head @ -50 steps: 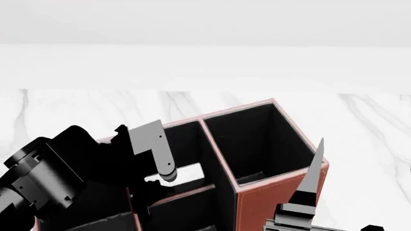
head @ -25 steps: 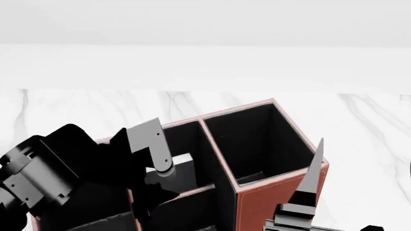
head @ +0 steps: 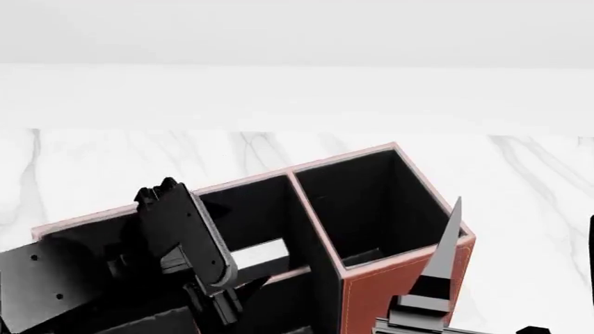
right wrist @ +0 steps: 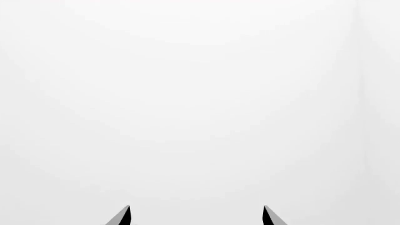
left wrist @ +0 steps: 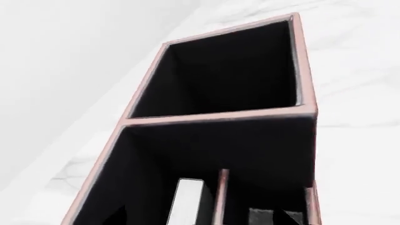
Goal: Pick up the book and place it in the front compartment of the caddy.
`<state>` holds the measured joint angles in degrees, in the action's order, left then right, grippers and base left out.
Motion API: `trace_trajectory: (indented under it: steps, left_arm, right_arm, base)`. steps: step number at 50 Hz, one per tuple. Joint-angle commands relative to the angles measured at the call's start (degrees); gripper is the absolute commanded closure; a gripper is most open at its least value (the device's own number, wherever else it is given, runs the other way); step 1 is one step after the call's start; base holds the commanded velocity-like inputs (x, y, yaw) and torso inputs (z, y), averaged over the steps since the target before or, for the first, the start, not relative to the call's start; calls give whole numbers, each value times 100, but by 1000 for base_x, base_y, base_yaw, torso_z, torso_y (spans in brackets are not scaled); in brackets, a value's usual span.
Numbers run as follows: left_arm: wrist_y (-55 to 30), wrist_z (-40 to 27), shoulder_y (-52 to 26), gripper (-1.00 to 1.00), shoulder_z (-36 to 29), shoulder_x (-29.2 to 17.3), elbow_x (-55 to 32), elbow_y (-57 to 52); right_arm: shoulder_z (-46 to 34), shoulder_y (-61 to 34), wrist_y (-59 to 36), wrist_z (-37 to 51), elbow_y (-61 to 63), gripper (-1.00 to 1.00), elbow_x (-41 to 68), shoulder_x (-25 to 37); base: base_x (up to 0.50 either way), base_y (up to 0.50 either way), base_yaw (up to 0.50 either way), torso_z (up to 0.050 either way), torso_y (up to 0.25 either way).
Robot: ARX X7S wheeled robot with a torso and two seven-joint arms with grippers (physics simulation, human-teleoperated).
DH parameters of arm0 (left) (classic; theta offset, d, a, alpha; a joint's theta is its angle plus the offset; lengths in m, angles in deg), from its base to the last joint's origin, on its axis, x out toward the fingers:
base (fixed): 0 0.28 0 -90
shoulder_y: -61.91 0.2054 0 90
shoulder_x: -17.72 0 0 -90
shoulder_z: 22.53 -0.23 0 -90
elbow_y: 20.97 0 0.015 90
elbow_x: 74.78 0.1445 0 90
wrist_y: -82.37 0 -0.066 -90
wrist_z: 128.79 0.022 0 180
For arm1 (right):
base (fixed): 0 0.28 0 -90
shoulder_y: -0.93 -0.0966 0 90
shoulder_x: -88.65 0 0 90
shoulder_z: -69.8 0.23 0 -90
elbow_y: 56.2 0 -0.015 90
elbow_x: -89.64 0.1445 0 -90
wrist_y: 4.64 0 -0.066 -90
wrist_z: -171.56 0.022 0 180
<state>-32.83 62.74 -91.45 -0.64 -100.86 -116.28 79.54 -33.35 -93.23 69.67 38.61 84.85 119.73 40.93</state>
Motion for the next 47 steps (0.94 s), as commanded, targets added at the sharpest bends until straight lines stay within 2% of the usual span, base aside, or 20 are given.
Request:
trace_trajectory:
  steps: [1,3,6,11,16,26,32,41,47]
  left_arm:
    - [392,-1711,992,-100,406,-859,-30,-2177]
    - [501,-1911,1093,-100,508,-900,-51,-2312]
    - [479,-2646,1210,-100,740,-985,-41,-2671]
    - [608,-3174,1400,-100,789,-1126,234,-3183]
    - [1002,-3830,1784,-100,1136,-1272,129,-3637]
    - [1633,-4349,2337,-100,1454,-1518,135,-3919]
    - [1983,-4465,2594,-100,1488,-1616,421,-3976]
    - [2875,-4832,3187,-100,1807,-1877,615,-4283]
    - [3264,-5146,3544,-100,1979,-2174,752,-4711]
  right_arm:
    - [-82,-73,-79,34,79,-100,-13,-20]
    - [-86,-88,-110,51,113,-100,0,-12]
    - [-73,-60,-87,52,121,-100,-9,6]
    - [-74,-66,-73,50,114,-100,-14,10]
    - [-155,-136,-138,54,132,-100,-34,-19]
    - [-226,-184,-136,26,96,-100,-61,-48]
    - [-293,-220,-166,23,95,-100,-85,-70]
    - [-465,-336,-257,-15,41,-100,-161,-131]
    - [-446,-317,-258,9,38,-100,-170,-105]
  base:
    - [0,0,0,0,0]
    - [0,0,0,0,0]
    - [0,0,0,0,0]
    - [0,0,0,0,0]
    - [0,0,0,0,0]
    - [0,0,0,0,0]
    - [0,0,0,0,0]
    - [0,0,0,0,0]
    - [0,0,0,0,0]
